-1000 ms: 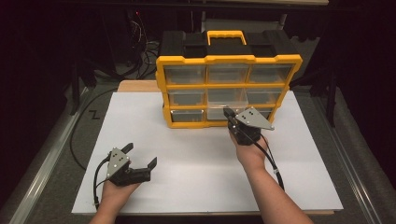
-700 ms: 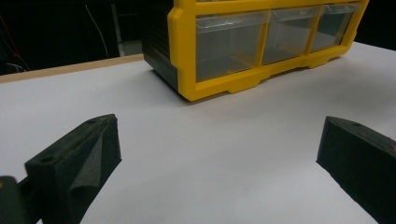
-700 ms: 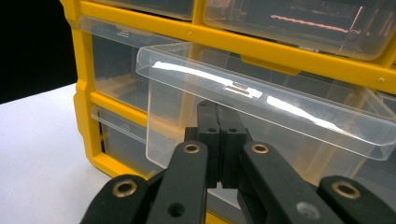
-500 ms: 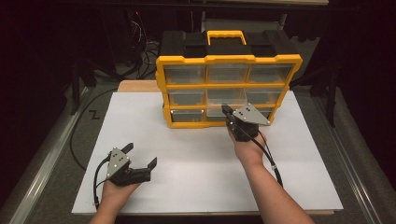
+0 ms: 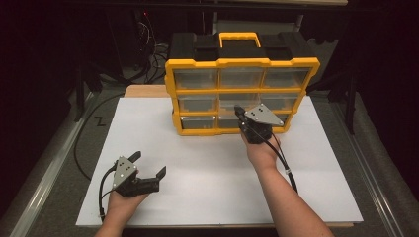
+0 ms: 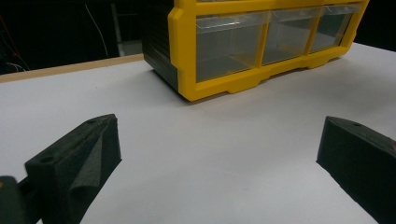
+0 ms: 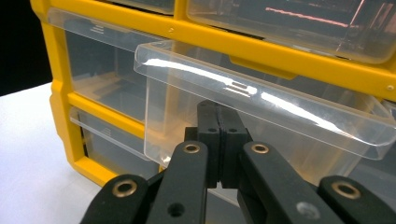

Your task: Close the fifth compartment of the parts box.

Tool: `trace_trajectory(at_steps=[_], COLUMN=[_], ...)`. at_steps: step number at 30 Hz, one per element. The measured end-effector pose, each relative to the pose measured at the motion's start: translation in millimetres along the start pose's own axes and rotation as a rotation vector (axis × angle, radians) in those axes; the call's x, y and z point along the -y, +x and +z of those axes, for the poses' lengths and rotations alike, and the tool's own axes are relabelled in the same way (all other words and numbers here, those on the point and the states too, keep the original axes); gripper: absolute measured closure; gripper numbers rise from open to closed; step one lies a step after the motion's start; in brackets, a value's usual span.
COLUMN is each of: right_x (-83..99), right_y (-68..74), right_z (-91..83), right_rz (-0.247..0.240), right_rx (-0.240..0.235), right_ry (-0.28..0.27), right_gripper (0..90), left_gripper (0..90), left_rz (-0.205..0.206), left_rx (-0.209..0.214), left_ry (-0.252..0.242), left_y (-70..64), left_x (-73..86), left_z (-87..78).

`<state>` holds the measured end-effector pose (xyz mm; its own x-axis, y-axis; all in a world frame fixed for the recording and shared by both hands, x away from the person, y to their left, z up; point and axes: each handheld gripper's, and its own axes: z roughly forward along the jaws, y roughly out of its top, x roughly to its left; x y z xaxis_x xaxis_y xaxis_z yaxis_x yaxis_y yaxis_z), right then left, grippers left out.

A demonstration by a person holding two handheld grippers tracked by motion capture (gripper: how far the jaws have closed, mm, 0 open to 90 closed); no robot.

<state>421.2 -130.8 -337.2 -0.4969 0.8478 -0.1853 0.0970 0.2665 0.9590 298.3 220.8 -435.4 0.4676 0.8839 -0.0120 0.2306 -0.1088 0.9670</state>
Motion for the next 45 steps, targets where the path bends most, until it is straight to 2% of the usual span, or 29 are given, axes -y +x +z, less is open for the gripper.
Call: trace_trajectory(at_steps=[13, 27, 35, 42, 45], right_x=[-5.3, -5.9, -5.4, -2.0, -0.1], right_y=[-7.3, -12.0, -12.1, -13.5, -14.3], right_z=[21.1, 31.4, 27.8, 12.3, 3.1], right_rz=[0.008, 0.018, 0.018, 0.044, 0.068], right_rx=[0.028, 0.042, 0.035, -0.01, -0.042], right_ry=[0.023, 0.032, 0.047, 0.037, 0.037], right_gripper=[90.0, 90.0, 90.0, 89.4, 85.6], left_gripper=[0.3, 0.3, 0.3, 0.3, 0.3], left_rz=[-0.005, -0.006, -0.009, -0.01, -0.01], left_rx=[0.002, 0.004, 0.006, 0.007, 0.006], left_ry=[-0.001, 0.009, 0.01, 0.018, 0.021], left_y=[0.7, 1.0, 0.7, 1.3, 1.6], left_x=[-0.1, 0.1, 0.5, 0.7, 0.9], left_z=[-0.4, 0.2, 1.4, 1.7, 2.3])
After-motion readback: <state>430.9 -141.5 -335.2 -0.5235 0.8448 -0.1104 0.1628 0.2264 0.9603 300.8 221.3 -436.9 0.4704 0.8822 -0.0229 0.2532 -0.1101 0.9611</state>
